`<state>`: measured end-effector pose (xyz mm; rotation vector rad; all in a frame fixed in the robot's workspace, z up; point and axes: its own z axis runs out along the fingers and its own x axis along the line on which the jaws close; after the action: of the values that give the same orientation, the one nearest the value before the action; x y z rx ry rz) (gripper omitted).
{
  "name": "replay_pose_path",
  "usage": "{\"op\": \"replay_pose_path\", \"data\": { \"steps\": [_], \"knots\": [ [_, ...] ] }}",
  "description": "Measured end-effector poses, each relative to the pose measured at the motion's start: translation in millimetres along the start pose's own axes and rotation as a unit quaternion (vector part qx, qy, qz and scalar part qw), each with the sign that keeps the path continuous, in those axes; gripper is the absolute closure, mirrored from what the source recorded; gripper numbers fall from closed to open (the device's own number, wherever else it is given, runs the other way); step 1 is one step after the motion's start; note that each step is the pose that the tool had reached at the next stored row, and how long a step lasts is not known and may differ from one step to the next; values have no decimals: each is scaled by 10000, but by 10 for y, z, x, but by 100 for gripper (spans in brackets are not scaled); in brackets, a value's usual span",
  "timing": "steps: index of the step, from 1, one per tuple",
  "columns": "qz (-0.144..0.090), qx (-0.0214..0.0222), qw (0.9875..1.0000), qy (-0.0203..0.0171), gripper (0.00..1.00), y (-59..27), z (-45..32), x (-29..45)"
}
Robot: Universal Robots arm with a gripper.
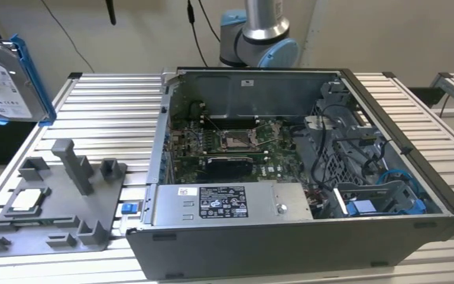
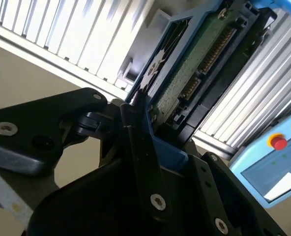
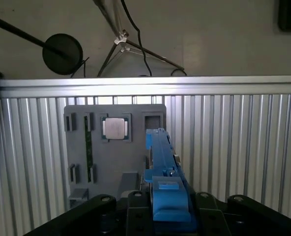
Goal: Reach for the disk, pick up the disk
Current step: 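Pick up the disk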
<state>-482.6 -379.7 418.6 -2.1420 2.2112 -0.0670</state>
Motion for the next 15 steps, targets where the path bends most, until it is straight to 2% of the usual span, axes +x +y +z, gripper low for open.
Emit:
{"op": "replay_pose_path", "data": {
  "steps": [2, 5, 7, 15],
  "knots": [
    [-12, 43, 10000, -3, 100, 5, -19, -1],
    [-29, 153, 9999, -7, 100, 11, -53, -1],
    [-31, 190, 9998, -11, 100, 13, -93, 0],
    [-31, 193, 9998, -11, 100, 0, -435, -5]
  ]
}}
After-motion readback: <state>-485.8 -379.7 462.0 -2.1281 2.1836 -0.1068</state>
